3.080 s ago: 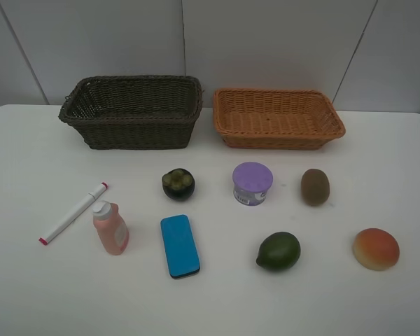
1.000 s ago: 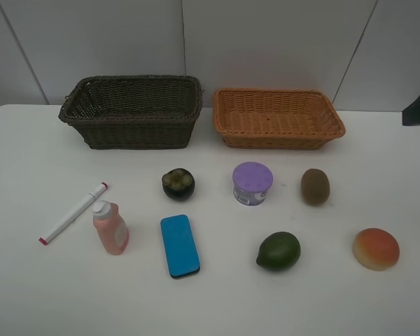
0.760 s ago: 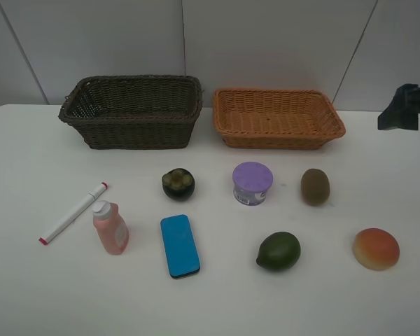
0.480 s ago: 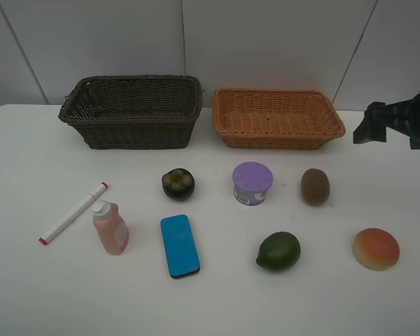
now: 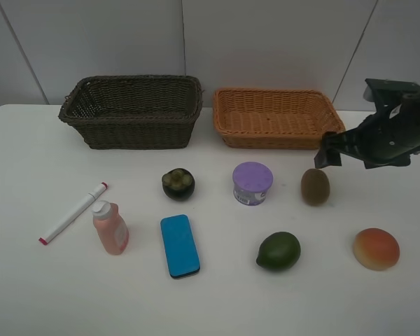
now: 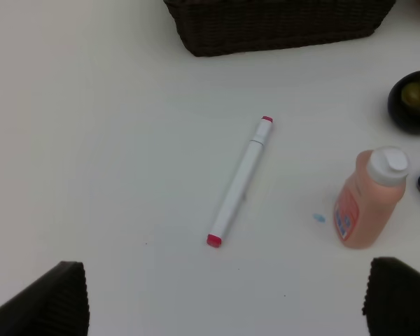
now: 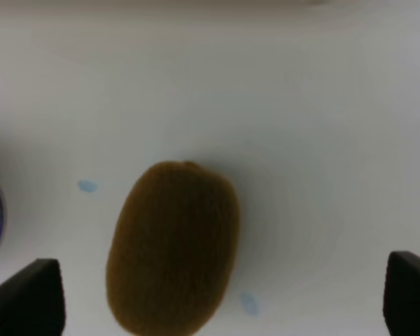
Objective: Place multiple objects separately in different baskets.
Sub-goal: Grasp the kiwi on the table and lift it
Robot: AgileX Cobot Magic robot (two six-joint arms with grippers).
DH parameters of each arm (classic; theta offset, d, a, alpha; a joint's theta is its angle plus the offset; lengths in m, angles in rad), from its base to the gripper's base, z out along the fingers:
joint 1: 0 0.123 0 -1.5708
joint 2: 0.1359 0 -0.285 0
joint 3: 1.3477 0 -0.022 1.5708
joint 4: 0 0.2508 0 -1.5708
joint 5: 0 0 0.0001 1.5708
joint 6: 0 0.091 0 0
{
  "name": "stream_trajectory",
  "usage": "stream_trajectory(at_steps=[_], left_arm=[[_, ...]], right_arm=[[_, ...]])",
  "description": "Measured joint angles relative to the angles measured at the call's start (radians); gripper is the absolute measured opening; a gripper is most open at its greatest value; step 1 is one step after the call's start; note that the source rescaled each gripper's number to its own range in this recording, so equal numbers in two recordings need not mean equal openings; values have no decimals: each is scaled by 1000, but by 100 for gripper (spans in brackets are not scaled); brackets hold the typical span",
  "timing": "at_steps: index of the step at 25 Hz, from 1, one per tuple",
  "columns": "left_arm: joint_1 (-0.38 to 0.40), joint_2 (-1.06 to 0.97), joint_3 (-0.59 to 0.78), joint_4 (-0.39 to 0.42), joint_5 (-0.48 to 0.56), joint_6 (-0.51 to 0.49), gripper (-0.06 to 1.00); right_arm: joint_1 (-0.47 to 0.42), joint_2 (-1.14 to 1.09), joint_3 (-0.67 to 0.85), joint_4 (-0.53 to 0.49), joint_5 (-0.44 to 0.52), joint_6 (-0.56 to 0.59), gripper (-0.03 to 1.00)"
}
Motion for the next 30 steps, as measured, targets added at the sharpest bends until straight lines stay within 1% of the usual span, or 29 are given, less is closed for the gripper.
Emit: stream_trajectory(at_steps=[9,16,24,30], left_arm=[[0,0,0,0,0,0,100],[0,0,0,0,0,0,100],[0,0,0,0,0,0,100],[0,0,0,0,0,0,100]], right_arm=[[0,103,-1,0,-73,0,98],[1,141,-1,18,-98,0,98],[42,209,-2,26,-126,0,98],[47,244,-5,26,-140,0,98]])
